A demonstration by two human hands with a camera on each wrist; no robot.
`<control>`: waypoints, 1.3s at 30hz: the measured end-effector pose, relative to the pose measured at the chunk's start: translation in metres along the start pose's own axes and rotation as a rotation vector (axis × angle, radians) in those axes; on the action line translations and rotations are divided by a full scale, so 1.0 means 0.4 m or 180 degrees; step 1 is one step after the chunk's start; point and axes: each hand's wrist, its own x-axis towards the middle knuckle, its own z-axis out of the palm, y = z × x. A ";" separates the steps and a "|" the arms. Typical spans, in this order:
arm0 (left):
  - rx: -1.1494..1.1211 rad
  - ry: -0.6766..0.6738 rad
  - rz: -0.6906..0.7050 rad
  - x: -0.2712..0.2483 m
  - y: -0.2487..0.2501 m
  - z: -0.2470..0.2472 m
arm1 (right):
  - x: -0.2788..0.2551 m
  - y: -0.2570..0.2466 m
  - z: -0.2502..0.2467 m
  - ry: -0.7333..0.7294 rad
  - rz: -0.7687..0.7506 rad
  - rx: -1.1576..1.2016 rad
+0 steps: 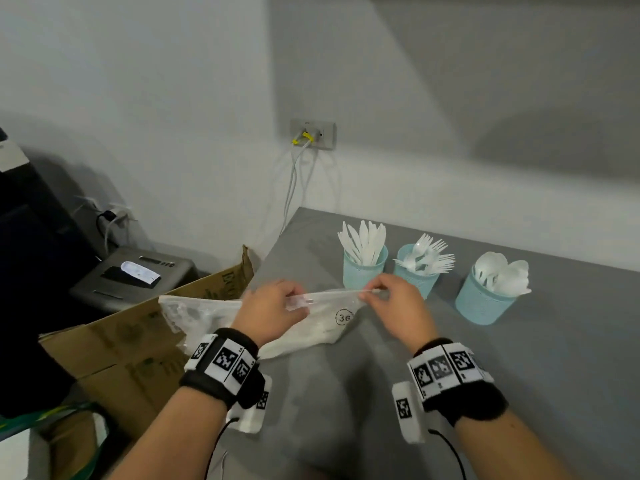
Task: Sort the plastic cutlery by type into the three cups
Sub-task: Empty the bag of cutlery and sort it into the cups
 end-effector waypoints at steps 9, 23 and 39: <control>-0.0469 0.0050 0.1131 0.057 0.251 0.088 | -0.154 0.133 -0.232 0.1228 0.0411 0.1155; -0.1192 -0.0427 0.1696 0.012 0.493 0.228 | -0.224 0.192 -0.245 0.1520 0.0432 0.0684; 0.0085 0.0982 0.0338 0.047 0.065 0.017 | -0.207 0.253 -0.300 0.1776 0.1267 0.0496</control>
